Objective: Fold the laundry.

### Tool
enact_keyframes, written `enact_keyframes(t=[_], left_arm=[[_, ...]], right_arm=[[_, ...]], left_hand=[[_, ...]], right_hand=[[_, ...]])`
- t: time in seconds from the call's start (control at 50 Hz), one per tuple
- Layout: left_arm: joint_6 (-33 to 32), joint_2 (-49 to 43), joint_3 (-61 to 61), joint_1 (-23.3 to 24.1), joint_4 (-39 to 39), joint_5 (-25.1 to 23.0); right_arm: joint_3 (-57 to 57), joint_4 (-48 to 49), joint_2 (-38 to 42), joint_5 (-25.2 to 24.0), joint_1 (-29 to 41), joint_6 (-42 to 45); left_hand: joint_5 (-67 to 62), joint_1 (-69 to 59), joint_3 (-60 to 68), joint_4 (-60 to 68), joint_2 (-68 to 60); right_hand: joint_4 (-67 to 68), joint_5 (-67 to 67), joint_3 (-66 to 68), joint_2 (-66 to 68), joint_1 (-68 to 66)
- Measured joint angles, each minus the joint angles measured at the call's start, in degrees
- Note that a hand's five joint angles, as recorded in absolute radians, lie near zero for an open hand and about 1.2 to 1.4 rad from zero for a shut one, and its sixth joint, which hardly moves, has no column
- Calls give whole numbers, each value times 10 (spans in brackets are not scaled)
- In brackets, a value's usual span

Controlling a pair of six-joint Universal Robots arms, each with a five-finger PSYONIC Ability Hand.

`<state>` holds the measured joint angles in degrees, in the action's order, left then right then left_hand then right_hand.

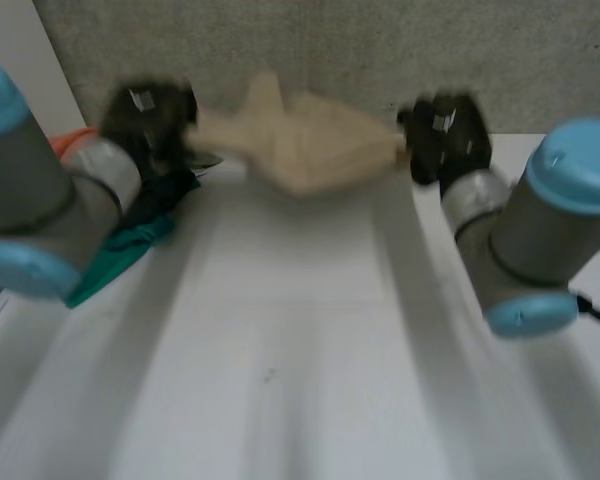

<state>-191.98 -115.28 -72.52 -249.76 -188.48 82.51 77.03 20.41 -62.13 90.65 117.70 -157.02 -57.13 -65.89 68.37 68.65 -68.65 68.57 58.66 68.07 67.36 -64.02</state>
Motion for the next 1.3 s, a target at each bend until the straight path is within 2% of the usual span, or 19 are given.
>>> enact_keyframes(t=[0.14, 0.26, 0.4, 0.44, 0.5, 0.52, 0.56, 0.58, 0.62, 0.74, 0.86, 0.92, 1.02, 1.08, 1.18, 1.22, 1.26, 1.3], left_arm=[[-55, -41, -101, 13, 20, 0], [-101, -31, -135, 20, 133, 13], [-158, 48, -184, 30, 320, 13], [-176, 76, -206, 37, 380, 7], [-194, 101, -225, 44, 429, -3], [-199, 106, -228, 45, 438, -7], [-209, 118, -232, 46, 453, -17], [-214, 121, -230, 46, 457, -22], [-223, 125, -218, 45, 457, -29], [-247, 113, -141, 48, 405, -41], [-272, 34, -27, 59, 293, -43], [-294, -44, 56, 65, 238, -44], [-337, -151, 162, 69, 216, -55], [-394, -242, 246, 68, 220, -81], [-465, -326, 325, 63, 235, -109], [-494, -361, 358, 61, 245, -118], [-503, -373, 371, 60, 249, -117], [-503, -375, 375, 59, 251, -104]], right_arm=[[85, -10, 56, -27, -19, 75], [131, -76, 57, -28, -28, 172], [217, -234, -66, -35, -35, 290], [249, -291, -114, -45, -43, 330], [289, -361, -170, -70, -60, 386], [298, -376, -181, -79, -65, 399], [316, -403, -205, -104, -77, 428], [322, -410, -212, -116, -81, 436], [328, -413, -217, -131, -86, 442], [316, -374, -193, -133, -82, 410], [294, -324, -165, -100, -66, 363], [287, -301, -155, -88, -57, 342], [284, -280, -146, -82, -50, 328], [286, -270, -140, -82, -45, 322], [290, -263, -135, -81, -41, 316], [292, -259, -132, -80, -39, 312], [293, -256, -131, -80, -38, 309], [294, -252, -130, -80, -37, 307]], left_hand=[[0, 0, 0, 0, 0], [-4, 0, 0, 0, 0], [-4, 0, 0, 0, 0], [-4, 0, 0, 0, 0], [14, 8, -31, -27, 32], [100, 94, -112, -115, 112], [318, 350, -342, -337, 346], [394, 425, -403, -412, 416], [482, 487, -488, -497, 496], [545, 542, -563, -573, 570], [525, 512, -541, -543, 541], [446, 426, -460, -461, 461], [432, 416, -447, -447, 449], [424, 414, -439, -441, 443], [367, 347, -382, -383, 382], [115, 60, -125, -125, 116], [28, -12, -38, -36, 36], [6, -12, -7, -4, 6]], right_hand=[[0, 0, 0, 0, 0], [0, 0, 0, 0, 0], [0, 0, 0, 0, 0], [0, 0, 0, 0, 0], [0, 0, 0, 0, 0], [0, 0, 0, 0, 0], [0, 0, 0, 0, 0], [0, 0, 0, 0, 0], [0, 0, 0, 0, 0], [0, 0, 0, 0, 0], [0, 0, 0, 0, 0], [0, 0, 0, 0, 0], [0, 0, 0, 0, 0], [0, 0, 0, 0, 0], [0, 0, 0, 0, 0], [0, 0, 0, 0, 0], [0, 0, 0, 0, 0], [0, 0, 0, 0, 0]])
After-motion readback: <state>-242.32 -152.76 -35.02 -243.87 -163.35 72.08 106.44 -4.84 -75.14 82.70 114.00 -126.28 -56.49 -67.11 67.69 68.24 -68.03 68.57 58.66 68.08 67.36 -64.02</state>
